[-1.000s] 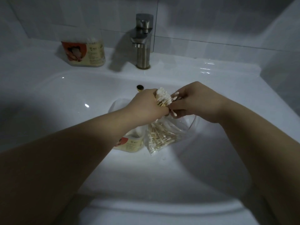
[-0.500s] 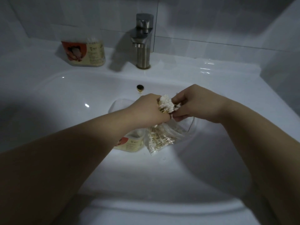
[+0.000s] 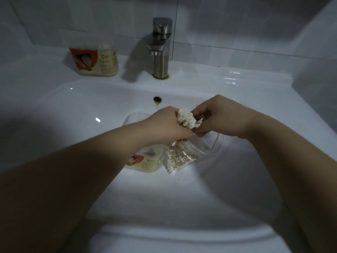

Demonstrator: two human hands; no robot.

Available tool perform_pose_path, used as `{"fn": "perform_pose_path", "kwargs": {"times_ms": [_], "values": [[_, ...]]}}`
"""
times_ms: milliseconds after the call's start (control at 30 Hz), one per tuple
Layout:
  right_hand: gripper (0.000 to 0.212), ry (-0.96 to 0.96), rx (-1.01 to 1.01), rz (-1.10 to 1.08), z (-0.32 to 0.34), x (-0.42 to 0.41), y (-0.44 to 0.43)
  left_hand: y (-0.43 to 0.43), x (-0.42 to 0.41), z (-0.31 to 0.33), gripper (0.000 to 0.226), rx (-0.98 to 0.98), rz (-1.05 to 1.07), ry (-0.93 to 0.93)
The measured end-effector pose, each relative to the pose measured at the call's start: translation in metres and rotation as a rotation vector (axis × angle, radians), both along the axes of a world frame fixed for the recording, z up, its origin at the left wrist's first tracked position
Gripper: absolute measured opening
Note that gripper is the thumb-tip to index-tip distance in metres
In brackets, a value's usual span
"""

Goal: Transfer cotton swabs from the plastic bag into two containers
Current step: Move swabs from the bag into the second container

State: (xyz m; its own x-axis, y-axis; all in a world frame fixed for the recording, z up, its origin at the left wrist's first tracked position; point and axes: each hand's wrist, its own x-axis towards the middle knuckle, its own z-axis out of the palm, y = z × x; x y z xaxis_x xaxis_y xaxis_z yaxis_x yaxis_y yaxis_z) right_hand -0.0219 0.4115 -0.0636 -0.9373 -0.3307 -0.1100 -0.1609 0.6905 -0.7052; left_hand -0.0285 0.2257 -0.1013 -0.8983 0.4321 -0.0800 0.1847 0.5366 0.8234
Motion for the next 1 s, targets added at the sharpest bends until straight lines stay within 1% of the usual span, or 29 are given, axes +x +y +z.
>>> {"fn": "perform_pose_path", "kwargs": {"times_ms": [100, 167, 300, 367, 433, 633, 733, 800, 867, 933, 1000], "values": [[0.019, -0.018, 0.003, -0.040, 0.0018, 0.0004, 0.0027, 0.0002, 0.0004, -0.0001, 0.040, 0.034, -0.007, -0.035], [0.014, -0.009, -0.016, -0.061, 0.0037, 0.0018, 0.0030, -0.0002, 0.0003, 0.0003, 0.028, 0.055, -0.006, -0.051], [0.012, 0.024, -0.004, -0.093, 0.0044, 0.0014, 0.0018, 0.0011, -0.0005, -0.0001, 0.018, 0.081, 0.017, -0.058], [0.010, 0.053, 0.028, -0.113, 0.0038, 0.0004, 0.0018, 0.0022, -0.0022, 0.0004, 0.011, 0.128, 0.062, -0.063], [0.012, 0.070, 0.027, -0.136, 0.0038, -0.0004, 0.0025, 0.0026, -0.0041, 0.0028, 0.006, 0.185, 0.107, -0.069], [0.019, 0.074, -0.004, -0.190, 0.0053, -0.0025, 0.0043, 0.0002, -0.0077, 0.0072, 0.018, 0.284, 0.176, -0.072], [0.021, 0.079, -0.021, -0.185, 0.0055, -0.0024, 0.0026, 0.0000, -0.0074, 0.0064, 0.021, 0.281, 0.187, -0.039], [0.022, 0.099, -0.055, -0.191, 0.0061, -0.0026, 0.0018, -0.0002, -0.0072, 0.0057, 0.025, 0.275, 0.183, -0.007], [0.021, 0.107, -0.131, -0.194, 0.0066, -0.0032, 0.0016, 0.0005, -0.0081, 0.0051, 0.027, 0.320, 0.209, -0.022], [0.020, 0.079, -0.244, -0.186, 0.0062, -0.0039, 0.0014, 0.0010, -0.0085, 0.0052, 0.028, 0.384, 0.233, -0.089], [0.018, 0.030, -0.373, -0.186, 0.0043, -0.0052, 0.0016, 0.0017, -0.0087, 0.0049, 0.021, 0.469, 0.194, -0.183]]}}
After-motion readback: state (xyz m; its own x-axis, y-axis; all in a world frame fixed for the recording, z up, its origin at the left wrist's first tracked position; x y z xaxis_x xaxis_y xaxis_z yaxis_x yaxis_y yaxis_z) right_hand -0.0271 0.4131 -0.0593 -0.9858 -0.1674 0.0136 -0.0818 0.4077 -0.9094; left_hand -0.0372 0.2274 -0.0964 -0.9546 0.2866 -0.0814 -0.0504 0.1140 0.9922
